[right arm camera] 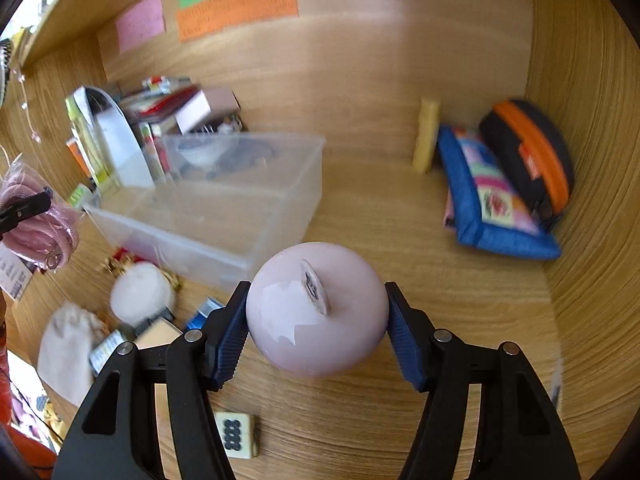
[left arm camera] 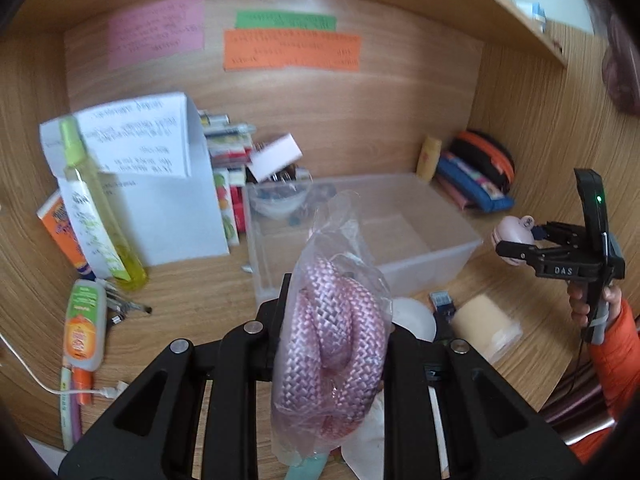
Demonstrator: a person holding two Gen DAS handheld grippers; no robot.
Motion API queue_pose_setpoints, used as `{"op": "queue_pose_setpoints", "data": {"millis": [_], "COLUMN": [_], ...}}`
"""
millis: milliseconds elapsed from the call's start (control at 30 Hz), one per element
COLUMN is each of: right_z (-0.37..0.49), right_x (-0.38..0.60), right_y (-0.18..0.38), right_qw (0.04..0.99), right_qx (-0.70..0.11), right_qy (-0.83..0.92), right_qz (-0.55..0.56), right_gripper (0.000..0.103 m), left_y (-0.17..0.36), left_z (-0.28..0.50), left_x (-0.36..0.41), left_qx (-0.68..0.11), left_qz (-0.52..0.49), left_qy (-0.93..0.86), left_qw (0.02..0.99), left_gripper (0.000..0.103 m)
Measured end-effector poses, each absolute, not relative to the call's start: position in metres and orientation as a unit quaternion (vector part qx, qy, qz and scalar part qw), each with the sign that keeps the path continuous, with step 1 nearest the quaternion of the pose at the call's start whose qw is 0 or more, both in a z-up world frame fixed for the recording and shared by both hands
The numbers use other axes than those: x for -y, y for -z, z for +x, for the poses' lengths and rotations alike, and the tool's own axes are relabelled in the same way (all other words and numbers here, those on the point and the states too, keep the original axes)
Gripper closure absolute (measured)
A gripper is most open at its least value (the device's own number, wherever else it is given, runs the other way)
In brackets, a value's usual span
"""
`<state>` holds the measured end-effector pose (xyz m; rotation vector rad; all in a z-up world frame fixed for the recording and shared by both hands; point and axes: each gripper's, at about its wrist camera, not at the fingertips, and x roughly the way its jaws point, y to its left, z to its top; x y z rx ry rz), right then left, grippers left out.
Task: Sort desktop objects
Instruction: 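Carry both items into the clear box and open both tools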
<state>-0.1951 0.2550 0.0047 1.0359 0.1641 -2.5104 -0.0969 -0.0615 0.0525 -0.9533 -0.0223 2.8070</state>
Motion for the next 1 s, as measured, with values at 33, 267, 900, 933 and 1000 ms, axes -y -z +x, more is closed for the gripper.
{"op": "queue_pose_setpoints", "data": {"millis": [33, 267, 900, 933, 1000], "right_z": [-0.193, -0.201, -0.266, -0.269, -0.275], "right_x": [-0.256, -0.239, -0.15, -0.147, -0.145], "right_y": [-0.011, -0.039, -0.031, -0.023, -0.01], "right_qw": [0.21, 0.232, 0.293, 0.291, 0.286], "right_qx": [-0.059, -0.063, -0.057, -0.057, -0.065], "right_qy": [0.905, 0.913, 0.895, 0.893, 0.888], "right_qz": [0.365, 0.329, 0.331, 0.338, 0.354], "right_gripper": [0.043, 0.043, 0.043, 0.043, 0.043], "left_y": [-0.058, -0.084, -0.06, -0.055, -0.045], "left_z": [-0.097, -0.113, -0.206, -0.21, -0.216], "left_x": [0.064, 0.075, 0.053, 0.053, 0.051], "left_qx": [0.012, 0.034, 0.06, 0.059, 0.053], "left_qz": [-0.315, -0.286, -0.305, -0.314, -0.33], "left_qy": [-0.945, -0.955, -0.948, -0.945, -0.94], "left_qw": [0.087, 0.074, 0.069, 0.069, 0.068], "left_gripper": [0.083, 0.083, 0.083, 0.083, 0.083]}}
